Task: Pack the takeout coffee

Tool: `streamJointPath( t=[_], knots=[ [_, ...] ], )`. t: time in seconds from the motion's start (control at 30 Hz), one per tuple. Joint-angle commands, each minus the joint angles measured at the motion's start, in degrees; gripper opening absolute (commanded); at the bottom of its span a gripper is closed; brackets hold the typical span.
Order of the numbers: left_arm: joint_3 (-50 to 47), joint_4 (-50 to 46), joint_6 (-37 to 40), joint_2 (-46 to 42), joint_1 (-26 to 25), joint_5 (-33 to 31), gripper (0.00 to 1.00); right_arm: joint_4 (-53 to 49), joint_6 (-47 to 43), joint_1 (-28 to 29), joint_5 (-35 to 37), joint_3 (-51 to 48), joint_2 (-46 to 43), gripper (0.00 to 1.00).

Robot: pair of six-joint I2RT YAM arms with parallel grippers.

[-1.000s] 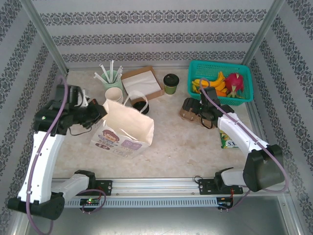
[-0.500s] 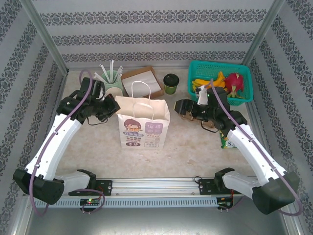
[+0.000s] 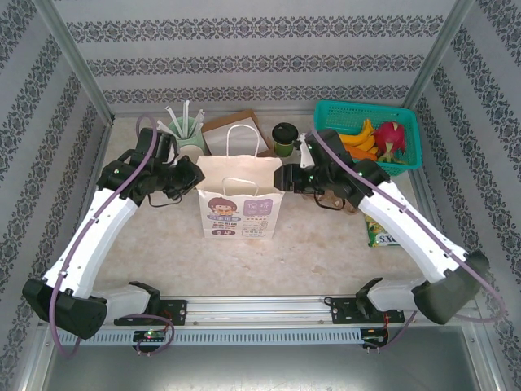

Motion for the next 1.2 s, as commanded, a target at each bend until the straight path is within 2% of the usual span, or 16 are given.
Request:
streamJointPath(
  t=[0.0,0.1,0.2,0.4,0.5,0.57,0.67,0.77,0.9,1.0,1.17],
  knots=[
    [-1.1,2.0,3.3,-0.2,-1.4,3.9,0.19,-4.7,-3.1,0.1,3.5,5.6,3.3,0.39],
    [-0.9,2.6,5.8,0.8,-2.9,8.3,0.33,-7.0,-6.3,0.2,3.6,9.9,6.4,0.28],
    [0.4,2.5,7.8,2.4,-5.1,9.6,0.45,-7.0,-9.0,-0.2,4.0,12.7,8.8,0.23],
    [2.1,2.5,10.2,3.8,-6.8,11.3,0.60,-6.7,-12.6,-1.0,1.9,17.9,13.0,0.21],
    [2.6,1.3,11.4,3.2,-6.8,10.2,0.75,-7.1,-13.0,-1.5,1.6,19.7,14.3,0.22],
    [2.6,-0.3,12.2,2.6,-6.5,7.3,0.85,-7.7,-12.8,-2.0,2.4,20.1,14.4,0.29],
    [2.4,-1.3,13.3,2.1,-5.5,5.0,0.96,-8.7,-12.3,-3.5,3.3,19.7,13.5,0.53],
    [3.8,-1.9,16.8,1.4,-4.9,5.2,1.00,-8.9,-11.0,-6.1,1.9,18.0,10.8,0.61],
    [6.3,-3.0,20.9,-0.3,-4.4,2.4,1.00,-7.4,-8.6,-10.5,2.2,13.5,6.0,0.70],
    [6.5,-2.5,21.8,-2.2,-3.5,-2.8,1.00,-5.0,-4.2,-14.6,8.0,6.4,2.4,0.75],
    [3.7,-0.1,19.5,-5.5,-2.6,-15.7,1.00,-0.8,0.7,-21.4,14.5,-7.1,0.0,0.73]
  ],
)
